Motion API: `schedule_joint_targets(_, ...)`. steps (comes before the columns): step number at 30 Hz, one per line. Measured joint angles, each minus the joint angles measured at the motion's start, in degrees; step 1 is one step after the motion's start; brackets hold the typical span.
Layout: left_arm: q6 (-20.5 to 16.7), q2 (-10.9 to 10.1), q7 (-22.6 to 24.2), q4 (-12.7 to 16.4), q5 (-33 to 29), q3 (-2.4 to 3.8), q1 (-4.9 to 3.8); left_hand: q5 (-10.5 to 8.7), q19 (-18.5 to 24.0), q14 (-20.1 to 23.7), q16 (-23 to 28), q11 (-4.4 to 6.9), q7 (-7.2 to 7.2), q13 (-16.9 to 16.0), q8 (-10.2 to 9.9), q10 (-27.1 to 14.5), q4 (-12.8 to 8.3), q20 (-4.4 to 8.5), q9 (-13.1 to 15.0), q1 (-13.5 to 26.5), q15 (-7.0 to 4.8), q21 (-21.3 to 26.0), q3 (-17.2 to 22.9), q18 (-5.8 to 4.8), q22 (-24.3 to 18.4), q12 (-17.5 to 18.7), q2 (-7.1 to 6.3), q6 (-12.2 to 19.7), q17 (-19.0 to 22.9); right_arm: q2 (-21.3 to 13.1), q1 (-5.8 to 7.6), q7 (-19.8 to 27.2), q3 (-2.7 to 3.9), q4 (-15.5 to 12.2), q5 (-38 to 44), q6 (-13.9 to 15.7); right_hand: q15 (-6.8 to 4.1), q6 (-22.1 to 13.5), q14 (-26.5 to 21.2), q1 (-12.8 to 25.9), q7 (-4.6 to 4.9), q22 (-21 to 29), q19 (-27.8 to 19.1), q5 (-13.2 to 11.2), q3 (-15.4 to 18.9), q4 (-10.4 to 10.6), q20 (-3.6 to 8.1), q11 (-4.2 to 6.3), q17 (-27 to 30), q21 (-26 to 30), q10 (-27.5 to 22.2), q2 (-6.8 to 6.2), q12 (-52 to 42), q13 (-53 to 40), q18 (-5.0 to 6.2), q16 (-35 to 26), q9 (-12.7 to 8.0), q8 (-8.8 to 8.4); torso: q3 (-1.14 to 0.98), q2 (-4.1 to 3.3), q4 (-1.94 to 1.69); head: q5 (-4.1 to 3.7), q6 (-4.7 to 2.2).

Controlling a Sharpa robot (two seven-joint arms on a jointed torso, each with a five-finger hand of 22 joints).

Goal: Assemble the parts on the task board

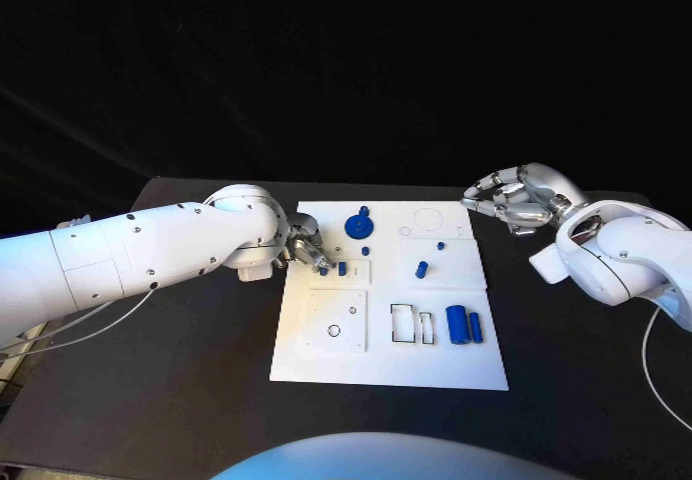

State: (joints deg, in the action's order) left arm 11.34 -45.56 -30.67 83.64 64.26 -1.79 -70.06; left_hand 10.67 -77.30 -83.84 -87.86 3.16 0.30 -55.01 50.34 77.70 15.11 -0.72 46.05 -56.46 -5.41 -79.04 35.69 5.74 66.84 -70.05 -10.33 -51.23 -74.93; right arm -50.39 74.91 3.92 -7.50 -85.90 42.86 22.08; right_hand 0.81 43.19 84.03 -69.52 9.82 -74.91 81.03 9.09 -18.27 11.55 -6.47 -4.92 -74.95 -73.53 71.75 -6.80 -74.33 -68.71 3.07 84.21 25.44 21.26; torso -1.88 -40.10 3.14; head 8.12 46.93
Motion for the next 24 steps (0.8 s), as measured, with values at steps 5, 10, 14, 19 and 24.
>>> schedule_joint_targets(5, -0.1, 0.0, -0.1, -0.2, -0.4, -0.01, 0.01, 0.0, 0.0, 0.0, 0.0, 0.0, 0.19, 0.0, -0.3, 0.0, 1.2, 0.0, 0.1, 0.2, 0.0, 0.0, -1.8, 0.0, 0.0, 0.0, 0.23, -0.2, 0.0, 0.0, 0.0, 0.0, 0.0, 0.0, 0.0, 0.0, 0.0, 0.0, 0.0, 0.0, 0.0, 0.0, 0.0, 0.0, 0.0, 0.0, 0.0, 0.0, 0.0, 0.0, 0.0, 0.0, 0.0, 0.1, 0.0, 0.0, 0.0, 0.0, 0.0, 0.0, -0.01, -0.01, -0.03)
schedule_joint_targets(10, -0.2, -0.2, -0.2, -0.2, -0.7, -0.01, 0.02, 0.0, 0.0, 0.0, 0.0, 0.0, 0.19, -0.1, -0.3, 0.0, 1.5, 0.0, 0.2, 0.2, 0.0, 0.0, -2.4, 0.0, 0.1, 0.0, 0.23, -0.2, 0.0, 0.0, 0.0, 0.0, 0.0, 0.0, 0.0, 0.0, 0.0, 0.0, 0.0, 0.0, 0.0, 0.0, 0.0, 0.0, 0.0, 0.0, 0.0, 0.0, 0.0, 0.0, 0.0, 0.0, 0.0, 0.1, 0.0, 0.0, 0.0, 0.0, 0.02, 0.0, 0.01, 0.03, -0.04)
schedule_joint_targets(14, -0.5, -0.6, -0.2, 0.1, -0.8, -0.01, 0.02, -0.01, 0.0, 0.0, 0.0, 0.0, 0.19, -0.1, -0.3, 0.0, 1.6, 0.0, 0.2, 1.0, 0.0, 0.0, -3.9, 0.0, 0.1, 0.0, 0.62, -0.2, 0.0, -0.1, 0.0, 0.0, 0.0, 0.0, 0.0, 0.0, 0.0, 0.0, 0.0, 0.0, 0.0, 0.0, 0.0, 0.0, 0.0, 0.0, 0.0, 0.0, 0.0, 0.3, 0.0, 0.0, 0.0, 0.1, 0.0, 0.0, 0.0, 0.0, 0.03, -0.02, 0.03, 0.01, -0.08)
schedule_joint_targets(19, -1.4, -1.1, -0.1, 0.8, -1.0, 0.22, 0.04, -0.01, 0.0, 0.0, 0.0, -0.2, 0.41, 0.2, -0.6, -0.2, 1.7, 0.0, 0.4, 3.9, 0.0, 0.0, -7.1, 0.0, -0.1, 0.0, 0.74, 0.0, 0.0, -0.1, 0.0, 0.0, 0.0, 0.0, 0.0, 0.0, 0.0, 0.0, 0.0, 0.0, 0.0, 0.0, 0.0, 0.0, 0.0, 0.0, 0.0, 0.0, 0.0, 0.3, 0.0, 0.0, 0.0, 0.1, 0.0, 0.0, 0.0, 0.0, 0.07, -0.06, 0.04, -0.18, -0.18)
schedule_joint_targets(24, -2.8, -1.8, 0.1, 1.5, -1.1, 1.13, 0.02, -0.01, 0.0, -0.2, 0.1, -0.19, 0.63, 0.8, -0.9, -0.6, 1.7, 0.0, 0.7, 5.2, -0.2, 0.0, -8.8, 0.0, -0.3, 0.0, 1.11, 0.2, 0.0, -0.1, 0.0, 0.0, 0.0, 0.1, 0.0, 0.0, 0.0, 0.0, 0.0, 0.0, 0.0, 0.0, 0.0, 0.0, 0.0, 0.0, 0.0, 0.0, 0.0, 0.3, 0.0, 0.0, 0.0, 0.1, 0.0, 0.0, 0.0, 0.0, 0.07, -0.05, 0.03, -0.37, -0.21)
